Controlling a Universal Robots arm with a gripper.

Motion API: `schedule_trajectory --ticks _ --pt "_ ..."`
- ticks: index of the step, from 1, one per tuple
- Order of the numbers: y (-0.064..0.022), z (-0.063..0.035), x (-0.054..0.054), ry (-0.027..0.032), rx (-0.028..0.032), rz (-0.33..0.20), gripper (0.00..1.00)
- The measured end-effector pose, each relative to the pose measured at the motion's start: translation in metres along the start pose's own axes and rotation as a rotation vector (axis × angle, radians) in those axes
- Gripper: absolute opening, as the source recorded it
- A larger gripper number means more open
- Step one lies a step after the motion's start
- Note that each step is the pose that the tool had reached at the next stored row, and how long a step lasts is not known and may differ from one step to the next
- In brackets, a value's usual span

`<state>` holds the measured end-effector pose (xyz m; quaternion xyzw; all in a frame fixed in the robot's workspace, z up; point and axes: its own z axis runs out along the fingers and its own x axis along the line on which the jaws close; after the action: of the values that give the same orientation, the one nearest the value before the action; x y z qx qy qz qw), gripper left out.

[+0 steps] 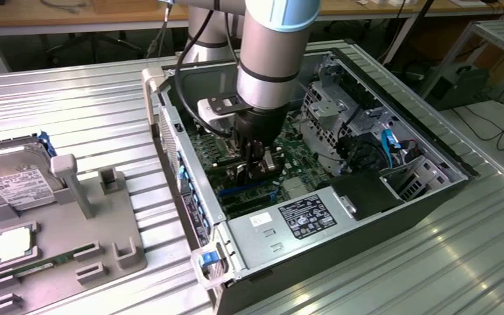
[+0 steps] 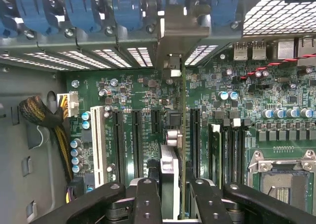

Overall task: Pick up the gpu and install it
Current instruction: 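Insert the gpu into the slot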

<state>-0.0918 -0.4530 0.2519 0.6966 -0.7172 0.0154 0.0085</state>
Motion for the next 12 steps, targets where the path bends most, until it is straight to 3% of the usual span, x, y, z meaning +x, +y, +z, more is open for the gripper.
schedule_trajectory --ticks 12 --pt "0.0012 0.0027 -0.0001 -0.0001 0.0001 0.000 0.28"
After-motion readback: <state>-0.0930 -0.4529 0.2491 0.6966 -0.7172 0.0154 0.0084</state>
